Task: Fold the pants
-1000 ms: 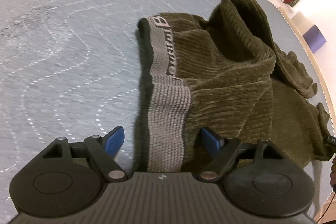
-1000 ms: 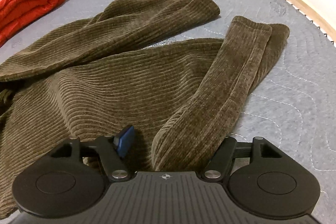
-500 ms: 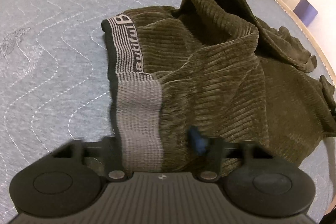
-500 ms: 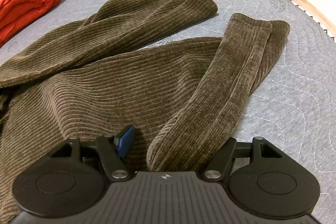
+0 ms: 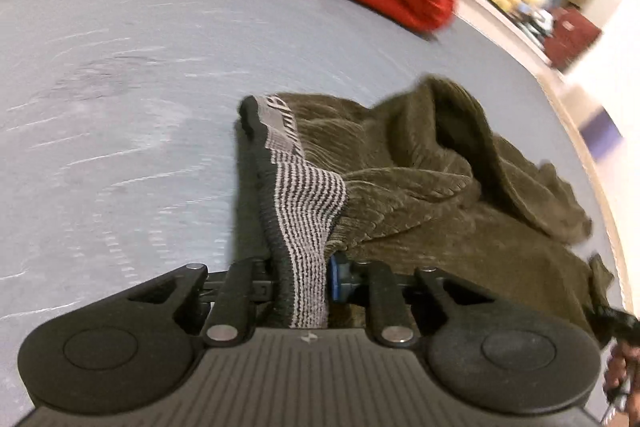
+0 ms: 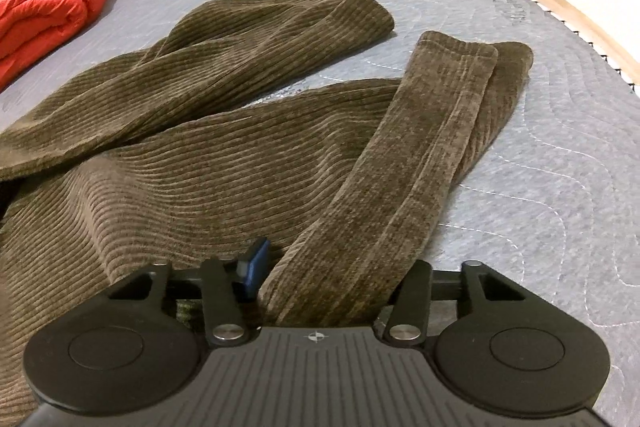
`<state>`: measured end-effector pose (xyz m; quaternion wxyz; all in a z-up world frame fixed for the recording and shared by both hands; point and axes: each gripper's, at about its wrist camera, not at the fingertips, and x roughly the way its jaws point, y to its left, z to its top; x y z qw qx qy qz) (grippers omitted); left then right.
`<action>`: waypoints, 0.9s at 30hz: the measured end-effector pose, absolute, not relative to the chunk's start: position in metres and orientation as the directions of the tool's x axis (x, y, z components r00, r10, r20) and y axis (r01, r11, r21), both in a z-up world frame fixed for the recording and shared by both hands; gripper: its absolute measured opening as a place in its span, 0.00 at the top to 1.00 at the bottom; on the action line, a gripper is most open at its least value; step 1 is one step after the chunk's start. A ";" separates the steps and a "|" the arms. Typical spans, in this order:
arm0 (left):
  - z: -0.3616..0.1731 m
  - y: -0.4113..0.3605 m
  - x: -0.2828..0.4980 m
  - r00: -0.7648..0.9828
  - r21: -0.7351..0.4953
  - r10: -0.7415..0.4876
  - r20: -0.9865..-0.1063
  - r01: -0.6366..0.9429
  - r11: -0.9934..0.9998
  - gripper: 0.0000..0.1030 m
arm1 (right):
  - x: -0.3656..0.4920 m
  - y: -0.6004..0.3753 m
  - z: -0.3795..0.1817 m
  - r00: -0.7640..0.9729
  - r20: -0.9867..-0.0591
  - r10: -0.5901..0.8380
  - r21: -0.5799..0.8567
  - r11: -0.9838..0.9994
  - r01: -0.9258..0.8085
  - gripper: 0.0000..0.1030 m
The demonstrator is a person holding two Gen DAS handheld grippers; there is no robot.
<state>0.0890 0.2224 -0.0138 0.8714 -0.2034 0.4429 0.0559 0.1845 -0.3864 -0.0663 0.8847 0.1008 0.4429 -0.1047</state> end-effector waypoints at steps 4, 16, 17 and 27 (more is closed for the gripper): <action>-0.012 0.228 0.084 0.585 -0.305 -0.044 -0.810 -0.356 0.883 0.82 | 0.182 -0.386 -0.063 0.584 -0.808 -0.081 0.104 0.956 0.276 0.57; -0.037 0.222 0.098 0.495 -0.229 -0.024 -0.869 -0.359 0.905 0.36 | 0.177 -0.388 -0.061 0.573 -0.816 -0.075 0.097 0.960 0.263 0.57; -0.040 0.223 0.101 0.501 -0.242 -0.036 -0.865 -0.353 0.904 0.33 | 0.178 -0.387 -0.061 0.573 -0.816 -0.075 0.096 0.960 0.263 0.57; -0.055 0.217 0.111 0.520 -0.255 -0.073 -0.851 -0.288 0.923 0.31 | 0.178 -0.386 -0.063 0.576 -0.813 -0.083 0.091 0.960 0.267 0.58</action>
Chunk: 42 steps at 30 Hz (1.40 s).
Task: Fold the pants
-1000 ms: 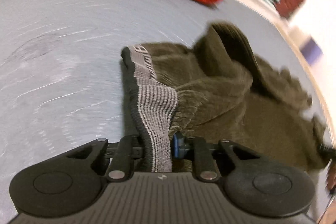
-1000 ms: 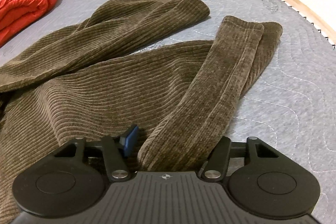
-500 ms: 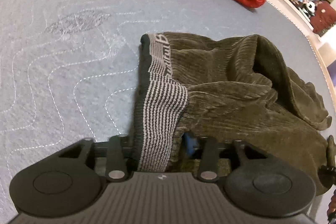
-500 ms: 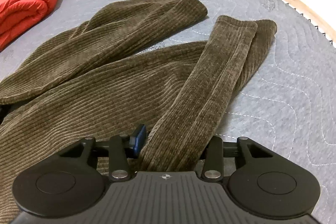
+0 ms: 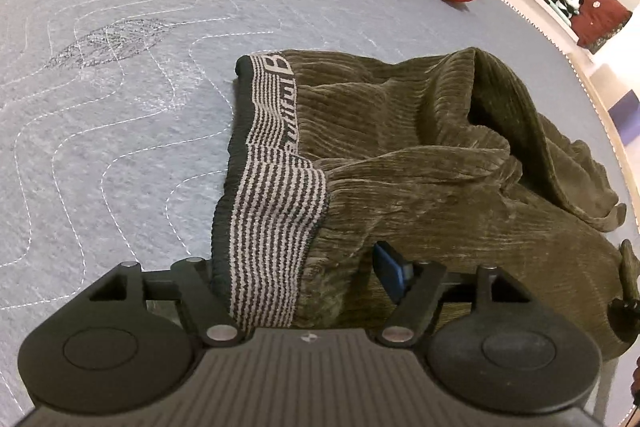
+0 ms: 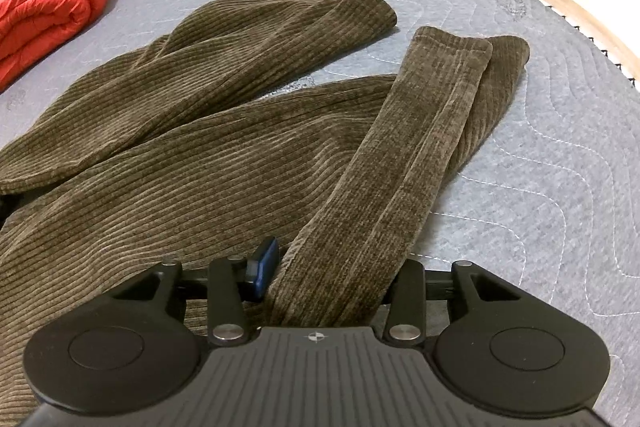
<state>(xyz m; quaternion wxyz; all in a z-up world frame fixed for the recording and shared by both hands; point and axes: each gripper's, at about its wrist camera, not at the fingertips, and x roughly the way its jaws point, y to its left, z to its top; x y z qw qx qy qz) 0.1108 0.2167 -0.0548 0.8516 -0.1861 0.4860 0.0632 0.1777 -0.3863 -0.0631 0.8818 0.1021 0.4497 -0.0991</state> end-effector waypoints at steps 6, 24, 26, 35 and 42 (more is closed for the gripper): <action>-0.051 0.222 0.107 0.543 -0.263 -0.070 -0.837 -0.286 0.922 0.67 | 0.174 -0.389 -0.064 0.595 -0.799 -0.088 0.097 0.958 0.271 0.79; -0.022 0.263 0.079 0.510 -0.229 0.032 -0.860 -0.440 0.868 0.42 | 0.155 -0.383 -0.049 0.578 -0.813 0.070 0.206 0.963 0.173 0.83; -0.012 0.256 0.078 0.520 -0.175 0.086 -0.850 -0.433 0.884 0.40 | 0.155 -0.392 -0.049 0.584 -0.809 0.072 0.223 0.956 0.191 0.71; 0.032 0.228 0.048 0.534 -0.073 0.285 -0.796 -0.551 0.831 0.23 | 0.149 -0.416 -0.055 0.587 -0.800 0.126 0.328 0.910 0.252 0.60; 0.053 0.142 0.040 0.673 -0.141 0.146 -0.725 -0.353 0.925 0.23 | 0.140 -0.421 -0.052 0.592 -0.795 0.135 0.345 0.903 0.257 0.59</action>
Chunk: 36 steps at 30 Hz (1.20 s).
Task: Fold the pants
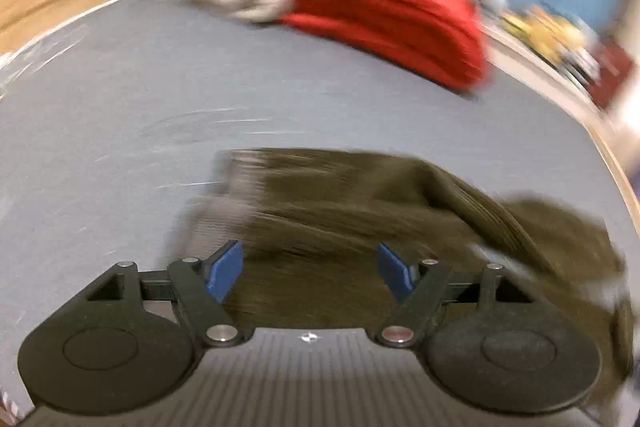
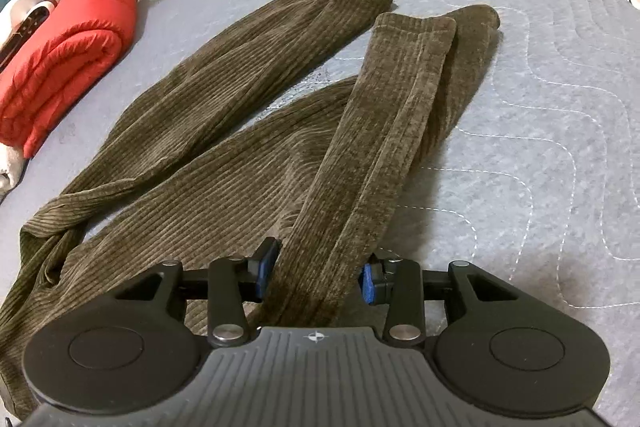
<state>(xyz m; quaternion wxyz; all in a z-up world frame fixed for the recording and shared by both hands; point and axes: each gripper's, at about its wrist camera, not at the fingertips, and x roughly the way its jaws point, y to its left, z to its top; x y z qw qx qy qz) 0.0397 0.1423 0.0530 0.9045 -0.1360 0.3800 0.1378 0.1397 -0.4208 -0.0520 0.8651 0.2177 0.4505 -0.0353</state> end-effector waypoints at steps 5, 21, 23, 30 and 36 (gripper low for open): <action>0.023 0.068 0.052 0.661 -0.058 0.004 -0.750 -0.072 0.996 0.25 | 0.134 -0.428 -0.049 0.600 -0.789 0.134 0.372 0.881 0.291 0.58; -0.011 0.027 0.064 0.581 -0.031 -0.080 -0.810 0.094 0.995 0.29 | 0.145 -0.437 -0.050 0.626 -0.779 0.032 0.328 0.872 0.363 0.74; -0.013 0.029 0.065 0.579 -0.029 -0.075 -0.812 0.089 0.996 0.29 | 0.146 -0.429 -0.046 0.642 -0.767 0.017 0.311 0.884 0.348 0.85; -0.014 0.041 0.066 0.576 -0.037 -0.063 -0.815 0.057 0.998 0.29 | 0.146 -0.385 -0.029 0.711 -0.701 0.061 0.267 0.946 0.182 0.99; -0.014 0.044 0.066 0.571 -0.039 -0.060 -0.819 0.048 0.998 0.27 | 0.152 -0.387 -0.029 0.697 -0.717 0.007 0.254 0.934 0.252 0.72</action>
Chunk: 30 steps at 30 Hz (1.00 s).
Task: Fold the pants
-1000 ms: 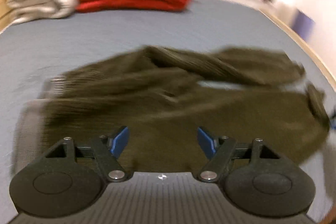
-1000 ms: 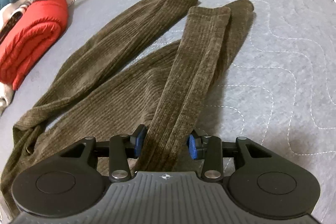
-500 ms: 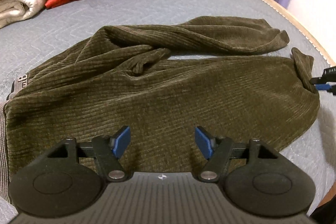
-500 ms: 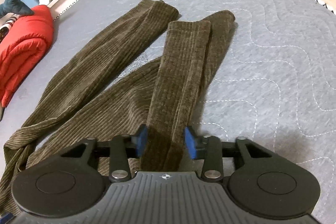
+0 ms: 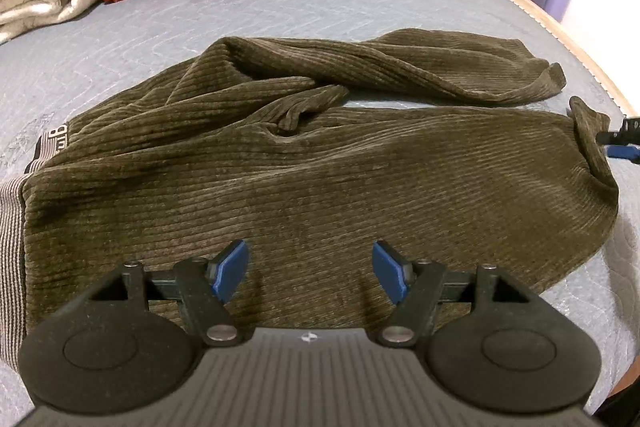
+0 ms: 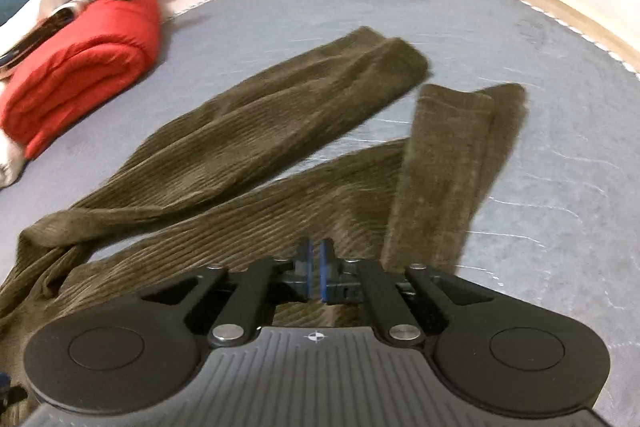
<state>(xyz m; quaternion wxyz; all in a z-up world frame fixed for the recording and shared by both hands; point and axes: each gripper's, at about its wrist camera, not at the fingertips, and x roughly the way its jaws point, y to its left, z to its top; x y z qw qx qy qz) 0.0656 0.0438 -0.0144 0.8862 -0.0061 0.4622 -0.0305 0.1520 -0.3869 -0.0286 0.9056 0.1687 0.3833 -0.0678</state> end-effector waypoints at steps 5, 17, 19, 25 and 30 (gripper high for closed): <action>-0.014 0.046 0.066 0.569 -0.042 -0.059 -0.820 0.044 0.998 0.26 | 0.151 -0.411 -0.034 0.682 -0.721 -0.125 0.213 0.896 0.390 0.37; -0.015 0.046 0.065 0.569 -0.038 -0.053 -0.821 0.038 0.999 0.26 | 0.154 -0.403 -0.055 0.652 -0.756 -0.063 0.214 0.917 0.336 0.83; -0.014 0.047 0.065 0.569 -0.039 -0.052 -0.821 0.035 0.999 0.26 | 0.150 -0.393 -0.048 0.680 -0.729 -0.079 0.177 0.938 0.298 0.84; -0.011 0.048 0.064 0.572 -0.044 -0.058 -0.818 0.037 0.998 0.26 | 0.149 -0.356 -0.041 0.728 -0.680 0.086 0.111 0.994 -0.014 0.84; -0.012 0.047 0.065 0.569 -0.046 -0.057 -0.820 0.034 0.998 0.25 | 0.143 -0.367 -0.022 0.743 -0.620 0.252 0.239 0.963 -0.126 0.64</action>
